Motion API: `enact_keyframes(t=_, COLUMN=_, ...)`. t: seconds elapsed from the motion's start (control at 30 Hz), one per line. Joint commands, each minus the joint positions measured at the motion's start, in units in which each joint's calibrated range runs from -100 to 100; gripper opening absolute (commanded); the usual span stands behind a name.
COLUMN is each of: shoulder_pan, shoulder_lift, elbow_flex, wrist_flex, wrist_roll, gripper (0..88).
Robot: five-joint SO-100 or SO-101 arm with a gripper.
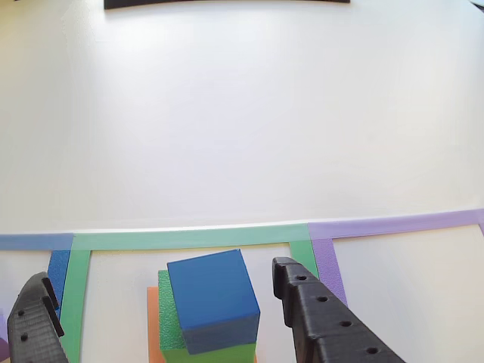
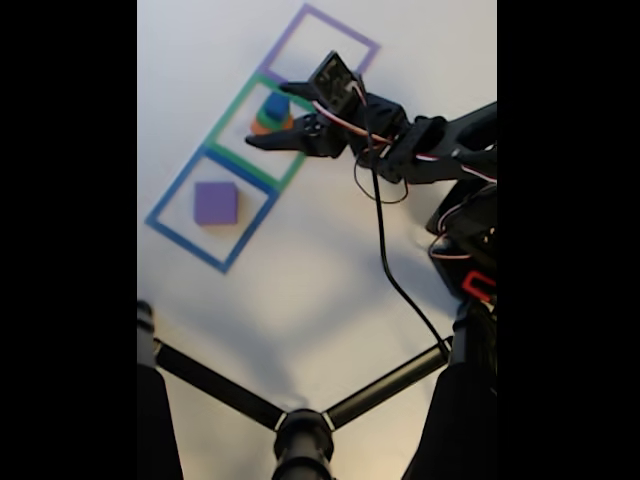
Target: Tower of hanoi
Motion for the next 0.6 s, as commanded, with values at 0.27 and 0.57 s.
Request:
enact_keyframes(t=0.27, shoulder_pan=-1.19, shoulder_lift=-0.77, elbow_flex=0.77, wrist_flex=-1.21, wrist_roll=0.00, gripper=28.7)
enact_keyframes(t=0.57, shoulder_pan=-1.65, shoulder_lift=-0.53, elbow_flex=0.86, wrist_flex=-1.29, wrist_roll=0.00, gripper=23.5)
